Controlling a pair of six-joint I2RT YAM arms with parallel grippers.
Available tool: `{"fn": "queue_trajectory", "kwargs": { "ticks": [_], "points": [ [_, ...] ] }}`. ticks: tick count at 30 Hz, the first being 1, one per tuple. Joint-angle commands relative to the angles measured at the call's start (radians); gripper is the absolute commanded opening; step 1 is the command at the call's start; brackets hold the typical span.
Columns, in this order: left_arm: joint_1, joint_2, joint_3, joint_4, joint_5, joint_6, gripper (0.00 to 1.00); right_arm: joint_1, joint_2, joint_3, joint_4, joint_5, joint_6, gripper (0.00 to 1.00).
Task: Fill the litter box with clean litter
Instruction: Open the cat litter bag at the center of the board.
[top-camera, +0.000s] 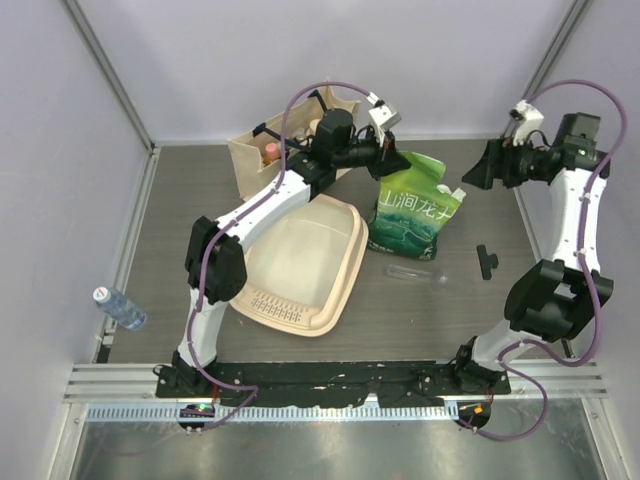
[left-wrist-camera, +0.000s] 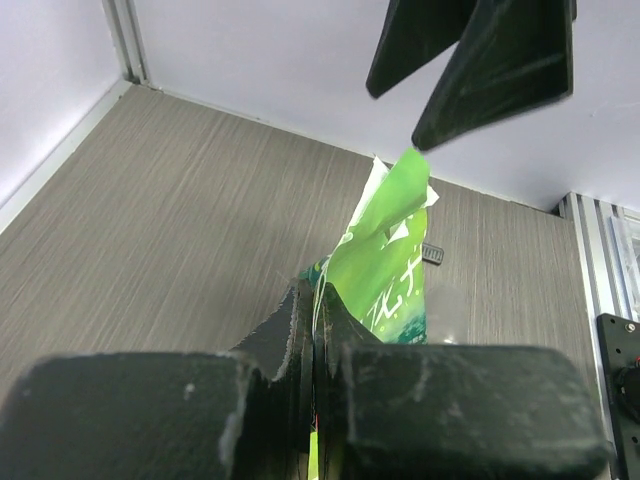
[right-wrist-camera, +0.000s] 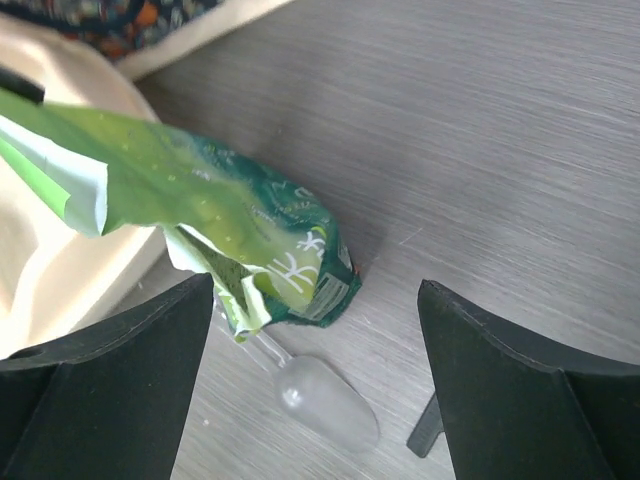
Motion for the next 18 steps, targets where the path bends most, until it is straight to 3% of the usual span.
{"fn": "queue_trajectory", "kwargs": {
  "ticks": [1,11,18],
  "points": [
    [0.007,-0.107,0.058,0.150,0.009,-0.027,0.00,0.075,-0.012,0.033,-0.105,0.079,-0.222,0.88],
    [0.004,-0.104,0.066,0.144,0.010,-0.037,0.00,0.116,0.069,0.081,-0.149,0.146,-0.325,0.84],
    [0.001,-0.101,0.069,0.136,0.010,-0.037,0.00,0.119,0.120,0.150,-0.241,0.099,-0.411,0.82]
  ]
}}
